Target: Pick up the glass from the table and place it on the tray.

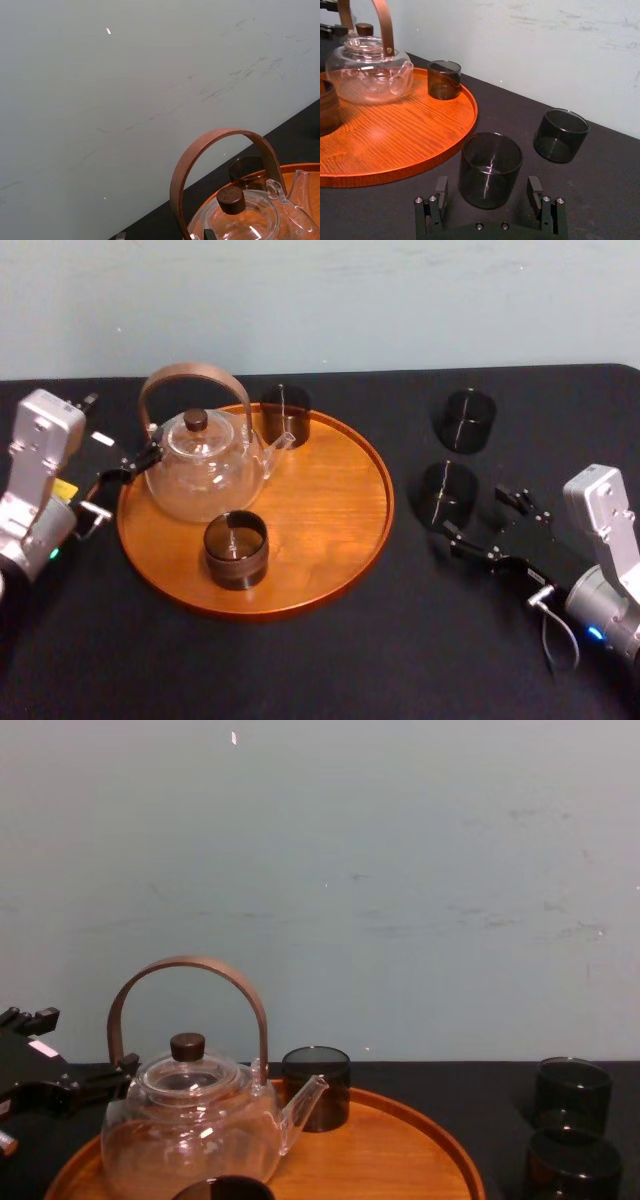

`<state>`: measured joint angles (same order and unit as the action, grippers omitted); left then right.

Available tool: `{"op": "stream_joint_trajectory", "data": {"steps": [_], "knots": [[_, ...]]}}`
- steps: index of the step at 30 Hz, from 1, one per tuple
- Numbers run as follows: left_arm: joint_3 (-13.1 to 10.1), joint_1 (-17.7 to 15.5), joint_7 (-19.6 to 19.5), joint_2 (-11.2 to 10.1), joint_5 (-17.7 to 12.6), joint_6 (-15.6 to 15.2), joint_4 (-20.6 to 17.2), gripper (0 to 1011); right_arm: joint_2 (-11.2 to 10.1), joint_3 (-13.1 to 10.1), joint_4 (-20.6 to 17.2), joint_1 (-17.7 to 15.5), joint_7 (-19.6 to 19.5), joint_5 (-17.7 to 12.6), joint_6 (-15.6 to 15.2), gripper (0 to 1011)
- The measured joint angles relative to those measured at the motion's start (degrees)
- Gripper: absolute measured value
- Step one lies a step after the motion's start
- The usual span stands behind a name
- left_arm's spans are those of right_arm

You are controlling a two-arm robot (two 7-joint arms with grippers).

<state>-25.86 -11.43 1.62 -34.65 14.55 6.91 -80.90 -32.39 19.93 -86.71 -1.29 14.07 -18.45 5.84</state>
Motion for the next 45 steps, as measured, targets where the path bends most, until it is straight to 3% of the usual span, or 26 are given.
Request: {"op": "stream_joint_trajectory", "data": {"steps": [33, 45], "knots": [[0.0, 0.0, 0.0, 0.0, 0.0, 0.0, 0.0, 1010, 8.59, 0.22, 14.83, 11.86, 8.96, 2.75, -0.48, 1002], [0.0, 0.0, 0.0, 0.0, 0.0, 0.0, 0.0, 1010, 9.64, -0.1, 16.45, 12.73, 10.53, 2.6, -0.08, 1002]]}}
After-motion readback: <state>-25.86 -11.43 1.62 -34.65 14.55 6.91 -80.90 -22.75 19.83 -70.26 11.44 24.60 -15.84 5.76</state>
